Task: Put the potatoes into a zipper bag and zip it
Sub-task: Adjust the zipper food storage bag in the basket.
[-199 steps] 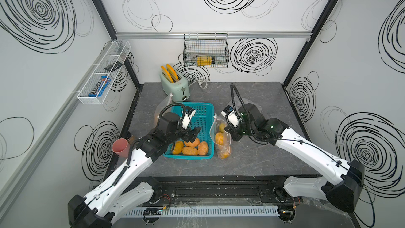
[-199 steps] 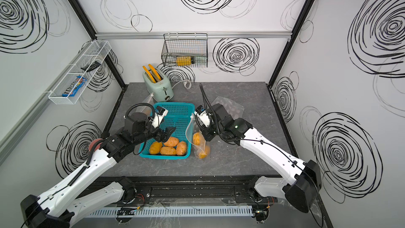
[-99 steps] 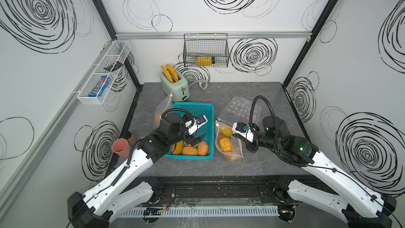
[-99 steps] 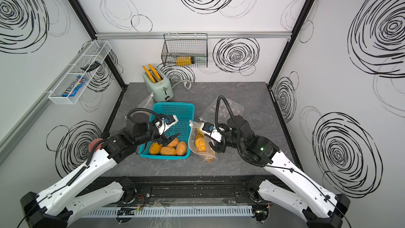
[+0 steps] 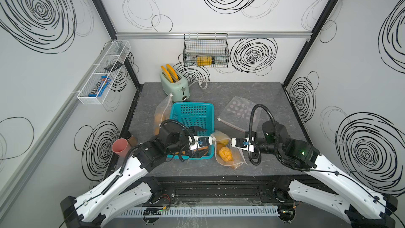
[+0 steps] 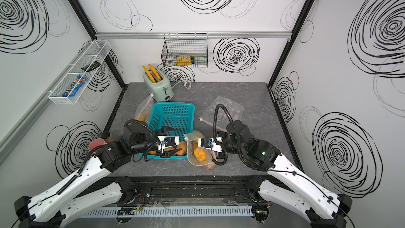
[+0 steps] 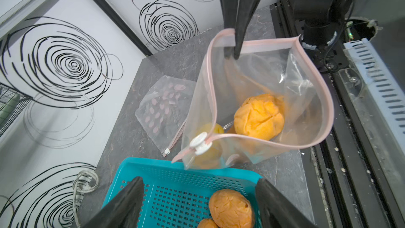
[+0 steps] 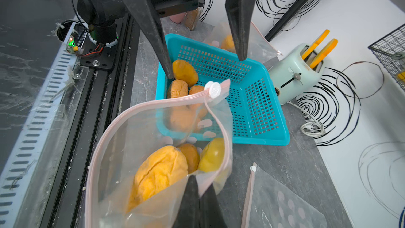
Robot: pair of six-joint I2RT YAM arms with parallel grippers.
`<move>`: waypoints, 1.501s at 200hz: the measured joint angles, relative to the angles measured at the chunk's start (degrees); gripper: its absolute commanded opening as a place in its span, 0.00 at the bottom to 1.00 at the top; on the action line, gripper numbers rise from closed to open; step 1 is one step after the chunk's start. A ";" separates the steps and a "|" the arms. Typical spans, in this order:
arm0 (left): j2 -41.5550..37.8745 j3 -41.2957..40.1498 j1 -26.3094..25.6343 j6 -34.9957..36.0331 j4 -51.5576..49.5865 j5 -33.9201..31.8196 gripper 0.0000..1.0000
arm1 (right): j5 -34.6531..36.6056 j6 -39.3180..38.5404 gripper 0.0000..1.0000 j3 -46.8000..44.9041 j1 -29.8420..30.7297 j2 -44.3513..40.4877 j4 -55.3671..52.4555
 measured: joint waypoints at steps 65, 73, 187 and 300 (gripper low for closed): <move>1.09 -0.15 -1.60 2.03 0.59 3.56 0.59 | -1.62 -2.75 0.00 -0.22 1.90 -0.35 -1.18; 1.36 -0.15 -1.81 2.10 0.96 3.48 0.57 | -1.81 -3.02 0.00 -0.22 2.19 -0.35 -1.53; 4.07 -1.57 -3.56 4.72 3.10 -0.72 0.52 | -1.99 -4.02 0.00 -1.01 4.52 -0.83 -3.54; 4.52 -2.08 -7.48 8.07 1.33 -4.02 0.21 | -1.92 -4.79 0.00 -2.47 5.42 -2.49 -3.58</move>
